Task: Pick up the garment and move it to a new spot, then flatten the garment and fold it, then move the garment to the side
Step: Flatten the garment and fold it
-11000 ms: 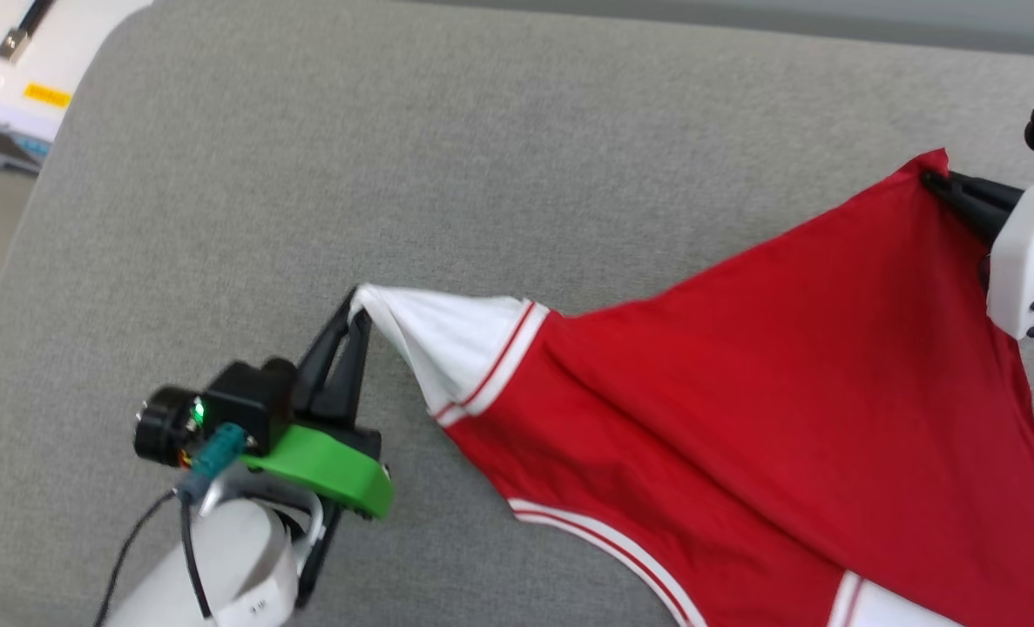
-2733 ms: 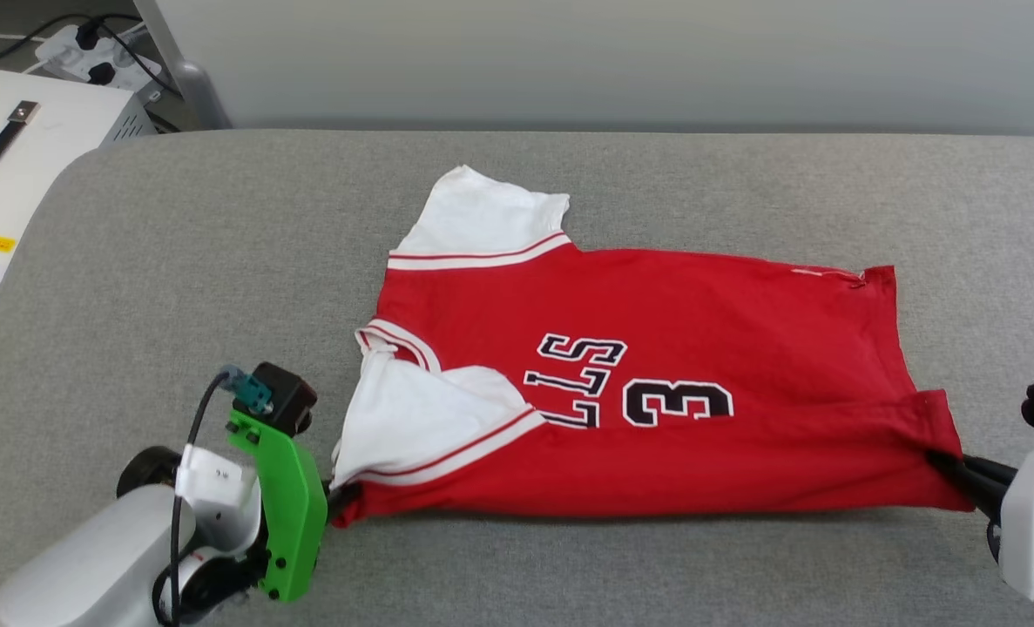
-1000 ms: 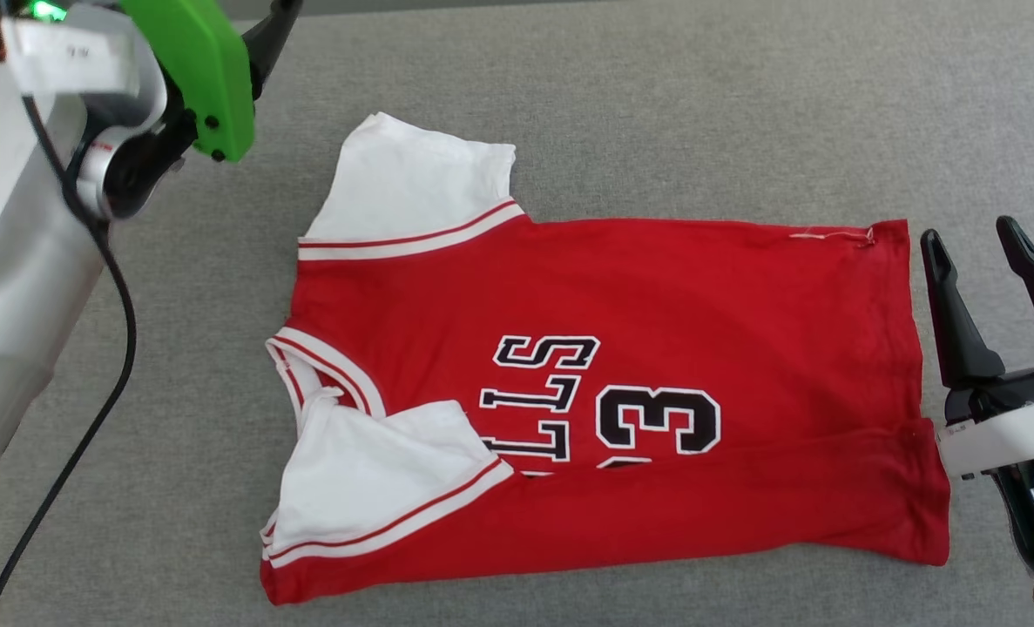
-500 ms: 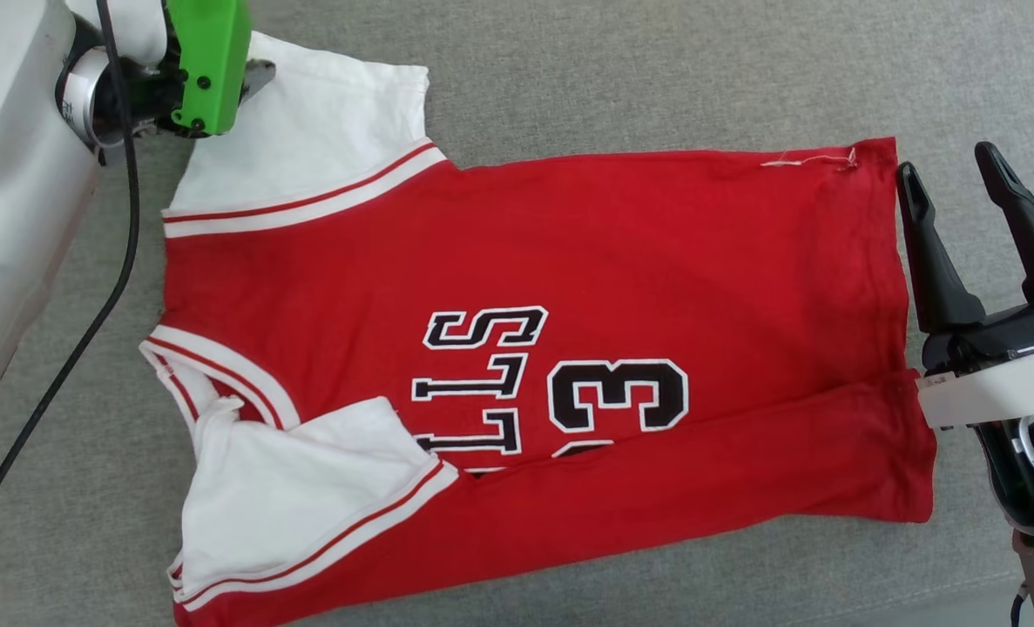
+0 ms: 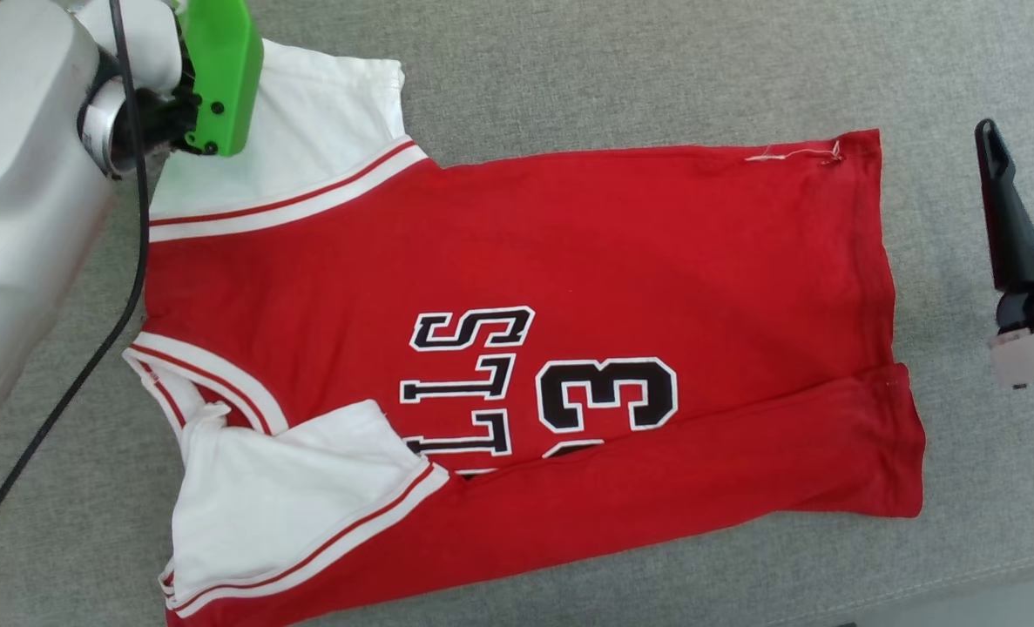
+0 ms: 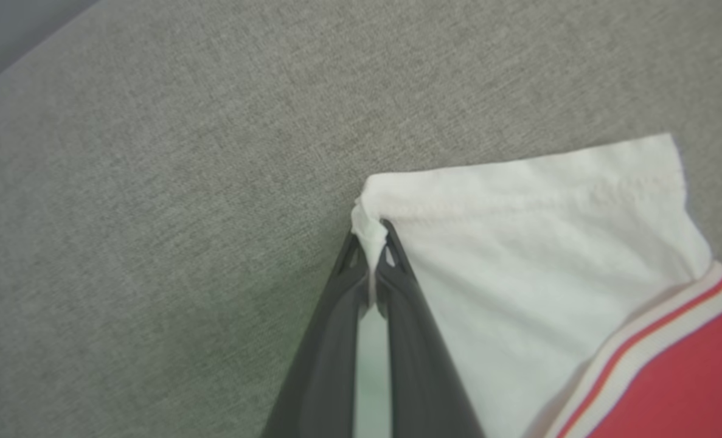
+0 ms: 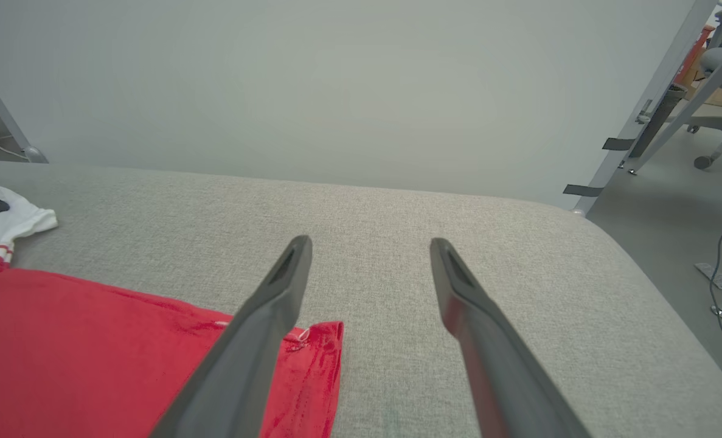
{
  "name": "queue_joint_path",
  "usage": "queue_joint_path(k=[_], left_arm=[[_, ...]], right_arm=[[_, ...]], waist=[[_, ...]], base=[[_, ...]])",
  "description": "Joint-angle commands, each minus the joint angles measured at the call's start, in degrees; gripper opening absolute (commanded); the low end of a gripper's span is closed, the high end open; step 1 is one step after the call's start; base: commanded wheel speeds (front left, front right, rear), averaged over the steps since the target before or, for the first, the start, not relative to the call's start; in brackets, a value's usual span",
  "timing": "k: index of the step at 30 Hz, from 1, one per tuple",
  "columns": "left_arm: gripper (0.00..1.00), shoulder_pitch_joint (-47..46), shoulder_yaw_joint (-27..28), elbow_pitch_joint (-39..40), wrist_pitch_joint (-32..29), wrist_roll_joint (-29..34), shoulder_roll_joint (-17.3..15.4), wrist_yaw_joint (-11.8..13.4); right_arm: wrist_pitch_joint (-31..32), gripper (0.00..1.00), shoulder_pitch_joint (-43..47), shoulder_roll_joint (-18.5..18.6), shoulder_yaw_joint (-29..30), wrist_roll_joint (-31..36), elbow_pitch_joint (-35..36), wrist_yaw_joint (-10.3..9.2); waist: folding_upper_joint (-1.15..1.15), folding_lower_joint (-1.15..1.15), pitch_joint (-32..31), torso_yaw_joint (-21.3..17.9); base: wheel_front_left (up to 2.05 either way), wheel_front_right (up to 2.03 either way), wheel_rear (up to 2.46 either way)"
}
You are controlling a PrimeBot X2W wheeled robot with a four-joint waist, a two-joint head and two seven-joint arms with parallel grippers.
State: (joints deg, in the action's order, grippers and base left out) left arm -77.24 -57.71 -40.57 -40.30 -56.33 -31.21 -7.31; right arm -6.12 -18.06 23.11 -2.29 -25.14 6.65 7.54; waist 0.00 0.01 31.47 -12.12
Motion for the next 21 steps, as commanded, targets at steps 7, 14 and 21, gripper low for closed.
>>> queue_joint_path(k=[7, 14, 21], left_arm=[[0.00, 4.6, -1.9, 7.0, 7.8, -2.1, -1.6, -0.2], [0.00, 6.8, -3.7, 12.9, 12.1, -1.4, -2.9, -0.2], [0.00, 7.1, -4.1, 17.0, 14.4, 0.0, -2.5, 0.3]], right_arm=[[17.5, 1.00, -9.2, 11.7, -4.8, -6.2, -2.4, -0.05], [41.7, 1.00, -16.2, 22.4, -15.1, -19.7, -8.7, -0.05], [50.1, 1.00, -21.5, 22.9, -20.9, -23.2, -16.3, -0.05]], waist=[[0.00, -0.01, -7.3, 5.8], [0.00, -0.01, -8.3, 8.9], [0.00, -0.01, -6.0, 11.5]], base=[[0.00, 0.00, 0.00], [0.00, 0.00, 0.00], [0.00, 0.00, 0.00]])
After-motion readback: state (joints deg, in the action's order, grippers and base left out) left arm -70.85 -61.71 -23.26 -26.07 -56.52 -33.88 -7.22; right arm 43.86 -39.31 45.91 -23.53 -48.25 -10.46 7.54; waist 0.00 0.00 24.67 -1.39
